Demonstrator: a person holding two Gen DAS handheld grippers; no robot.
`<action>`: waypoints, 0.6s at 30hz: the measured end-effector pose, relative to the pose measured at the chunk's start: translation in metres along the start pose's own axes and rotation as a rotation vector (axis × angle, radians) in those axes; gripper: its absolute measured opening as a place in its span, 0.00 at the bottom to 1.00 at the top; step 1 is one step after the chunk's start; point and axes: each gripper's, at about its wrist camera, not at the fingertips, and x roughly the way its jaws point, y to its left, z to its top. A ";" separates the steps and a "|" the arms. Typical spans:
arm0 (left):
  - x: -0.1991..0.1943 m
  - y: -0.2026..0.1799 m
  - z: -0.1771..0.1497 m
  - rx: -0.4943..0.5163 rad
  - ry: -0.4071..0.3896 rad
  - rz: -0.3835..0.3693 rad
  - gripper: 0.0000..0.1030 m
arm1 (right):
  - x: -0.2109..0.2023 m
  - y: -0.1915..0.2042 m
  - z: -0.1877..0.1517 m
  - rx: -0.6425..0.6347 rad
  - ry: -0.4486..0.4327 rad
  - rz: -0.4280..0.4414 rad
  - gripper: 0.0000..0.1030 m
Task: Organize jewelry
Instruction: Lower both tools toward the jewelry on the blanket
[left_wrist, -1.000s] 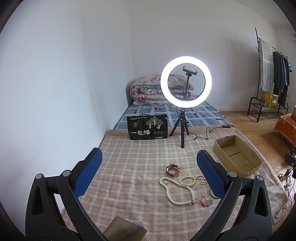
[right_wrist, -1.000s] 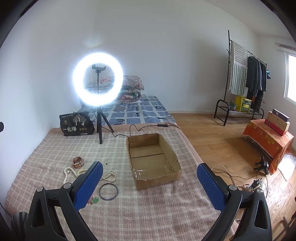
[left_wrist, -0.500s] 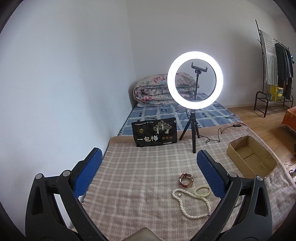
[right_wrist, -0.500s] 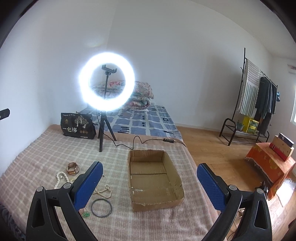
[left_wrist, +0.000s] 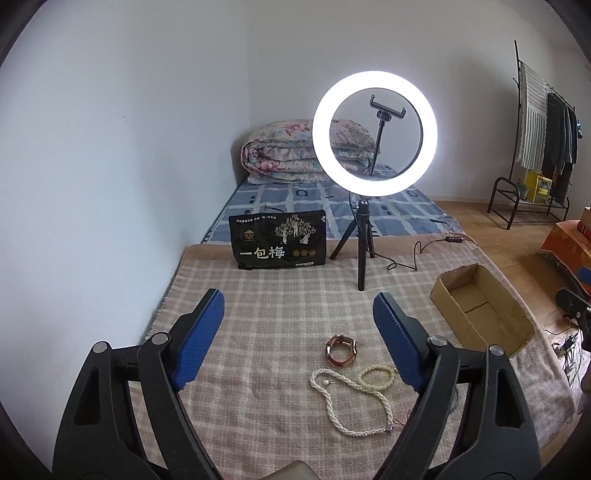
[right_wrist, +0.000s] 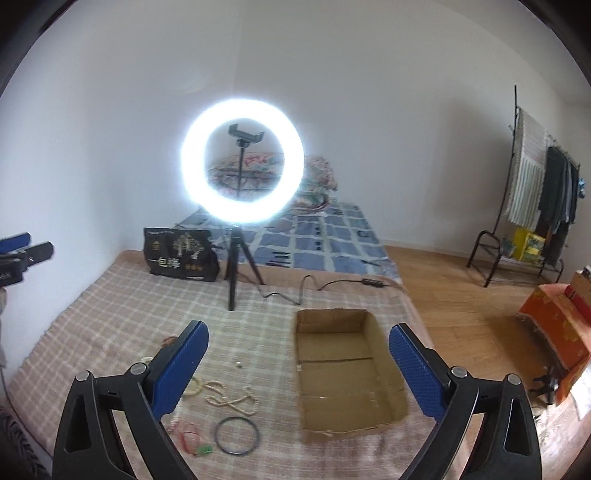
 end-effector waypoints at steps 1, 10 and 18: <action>0.005 0.001 -0.003 -0.004 0.016 -0.006 0.80 | 0.006 0.003 -0.003 0.015 0.017 0.025 0.92; 0.053 0.012 -0.047 -0.030 0.156 -0.038 0.71 | 0.073 0.008 -0.057 0.080 0.234 0.086 0.74; 0.105 0.017 -0.098 -0.080 0.338 -0.093 0.60 | 0.110 -0.001 -0.112 0.118 0.410 0.139 0.58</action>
